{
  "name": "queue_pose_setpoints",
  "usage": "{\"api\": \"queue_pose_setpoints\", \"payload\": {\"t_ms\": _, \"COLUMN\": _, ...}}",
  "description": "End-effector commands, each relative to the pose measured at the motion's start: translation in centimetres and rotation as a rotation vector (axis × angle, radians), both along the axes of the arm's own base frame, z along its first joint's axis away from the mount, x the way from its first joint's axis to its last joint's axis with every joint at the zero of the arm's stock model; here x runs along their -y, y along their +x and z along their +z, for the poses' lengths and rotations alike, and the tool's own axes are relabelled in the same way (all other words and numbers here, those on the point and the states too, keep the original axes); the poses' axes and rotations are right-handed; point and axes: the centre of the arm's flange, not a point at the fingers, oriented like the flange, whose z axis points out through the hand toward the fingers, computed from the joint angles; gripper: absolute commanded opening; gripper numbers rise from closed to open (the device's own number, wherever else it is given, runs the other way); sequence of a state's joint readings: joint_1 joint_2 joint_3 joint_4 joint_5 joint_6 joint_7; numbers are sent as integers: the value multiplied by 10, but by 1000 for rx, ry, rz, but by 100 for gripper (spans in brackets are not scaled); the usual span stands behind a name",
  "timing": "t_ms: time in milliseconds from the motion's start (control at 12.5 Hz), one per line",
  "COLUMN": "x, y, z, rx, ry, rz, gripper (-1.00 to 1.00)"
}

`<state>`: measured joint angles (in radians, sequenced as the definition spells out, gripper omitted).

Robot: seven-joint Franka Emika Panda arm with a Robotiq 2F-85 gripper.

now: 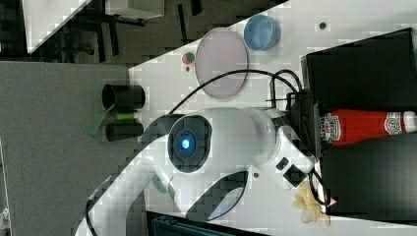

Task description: Pick Ketchup from oven and place it on table.

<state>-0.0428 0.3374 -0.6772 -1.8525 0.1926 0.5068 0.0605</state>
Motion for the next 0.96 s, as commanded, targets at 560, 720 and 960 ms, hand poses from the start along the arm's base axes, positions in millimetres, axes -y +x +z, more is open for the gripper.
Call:
{"api": "queue_pose_setpoints", "payload": {"t_ms": 560, "x": -233, "y": 73, "z": 208, "rx": 99, "ry": 91, "rz": 506, "gripper": 21}}
{"api": "queue_pose_setpoints", "payload": {"t_ms": 720, "x": -278, "y": 84, "z": 201, "rx": 86, "ry": 105, "rz": 586, "gripper": 21}}
{"api": "queue_pose_setpoints", "payload": {"t_ms": 960, "x": -338, "y": 88, "z": 169, "rx": 37, "ry": 135, "rz": 687, "gripper": 21}}
